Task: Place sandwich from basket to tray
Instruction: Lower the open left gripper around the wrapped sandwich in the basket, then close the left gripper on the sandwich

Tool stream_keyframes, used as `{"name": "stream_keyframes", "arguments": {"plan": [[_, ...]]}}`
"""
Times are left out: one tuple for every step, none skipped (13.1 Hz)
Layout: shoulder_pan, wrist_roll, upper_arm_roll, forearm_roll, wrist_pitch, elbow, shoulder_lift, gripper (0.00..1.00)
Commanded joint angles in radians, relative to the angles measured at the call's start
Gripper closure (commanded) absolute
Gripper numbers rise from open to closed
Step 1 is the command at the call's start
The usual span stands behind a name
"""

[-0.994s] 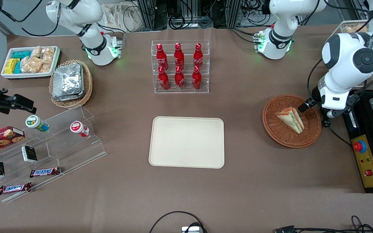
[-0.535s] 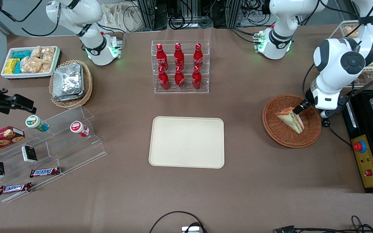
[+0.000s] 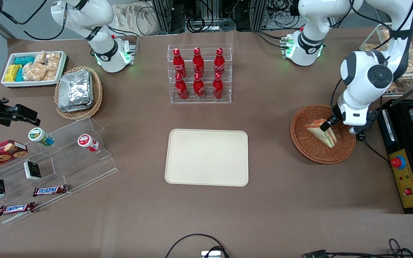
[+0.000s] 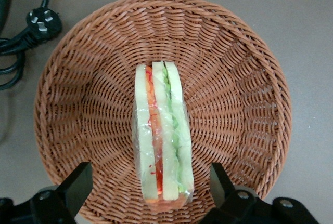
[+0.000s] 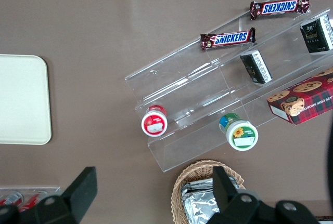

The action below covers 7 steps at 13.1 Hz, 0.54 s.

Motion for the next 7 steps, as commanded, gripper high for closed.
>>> {"name": "stream_keyframes", "arguments": {"plan": [[-0.006, -0.039, -0.003, 0.009, 0.057, -0.019, 0.015, 0.0], [-0.006, -0.042, -0.003, 0.009, 0.074, -0.026, 0.026, 0.0], [-0.006, -0.042, -0.003, 0.011, 0.086, -0.03, 0.032, 0.0], [-0.006, -0.042, -0.003, 0.009, 0.101, -0.035, 0.043, 0.0], [-0.006, -0.042, -0.003, 0.009, 0.124, -0.047, 0.05, 0.0], [-0.006, -0.042, -0.003, 0.009, 0.15, -0.056, 0.058, 0.0], [-0.006, -0.042, -0.003, 0.009, 0.17, -0.064, 0.07, 0.0]]}}
